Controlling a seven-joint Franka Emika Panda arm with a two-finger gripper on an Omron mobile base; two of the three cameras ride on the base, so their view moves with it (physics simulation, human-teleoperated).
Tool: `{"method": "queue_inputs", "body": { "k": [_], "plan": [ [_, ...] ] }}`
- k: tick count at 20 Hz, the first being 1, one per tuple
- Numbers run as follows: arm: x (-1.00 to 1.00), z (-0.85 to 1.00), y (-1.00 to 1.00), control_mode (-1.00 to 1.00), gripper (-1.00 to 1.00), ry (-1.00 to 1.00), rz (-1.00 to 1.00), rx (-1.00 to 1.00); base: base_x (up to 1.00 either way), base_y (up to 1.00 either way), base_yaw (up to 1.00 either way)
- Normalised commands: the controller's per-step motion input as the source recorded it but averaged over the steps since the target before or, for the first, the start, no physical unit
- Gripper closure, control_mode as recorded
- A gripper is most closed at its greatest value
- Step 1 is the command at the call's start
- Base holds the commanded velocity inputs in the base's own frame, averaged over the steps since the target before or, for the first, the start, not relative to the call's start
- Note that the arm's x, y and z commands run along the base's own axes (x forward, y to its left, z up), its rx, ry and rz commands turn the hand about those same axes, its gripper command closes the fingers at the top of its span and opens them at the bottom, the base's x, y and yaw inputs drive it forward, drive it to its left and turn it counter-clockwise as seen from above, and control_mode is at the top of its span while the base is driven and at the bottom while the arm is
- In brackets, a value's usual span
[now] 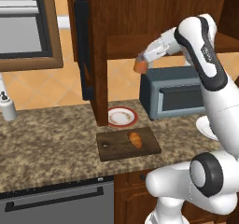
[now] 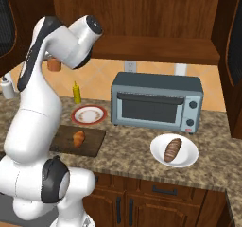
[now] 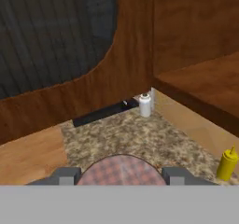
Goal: From the different types of pastries on the counter, select a croissant and place it on the cutting board. Then retrieve a jar of jam from the cabinet and place it alongside the croissant on the cutting board.
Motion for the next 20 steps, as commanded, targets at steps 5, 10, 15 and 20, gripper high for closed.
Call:
{"method": "queue_inputs", "body": {
  "k": [5,10,15,20],
  "plan": [
    [-1.00,-0.76,-0.15,-1.00,1.00,0.00,0.53,-0.01,0.00,0.00,0.00],
    [-1.00,-0.96,-0.06,-1.00,1.00,0.00,0.45,0.03,0.00,0.00,0.00],
    [-0.57,-1.00,0.00,-1.00,1.00,-0.10,0.27,-0.02,0.00,0.00,0.00],
    [-0.01,-0.88,0.03,-1.00,1.00,-0.26,0.17,0.10,0.00,0.00,0.00]
  ]
}}
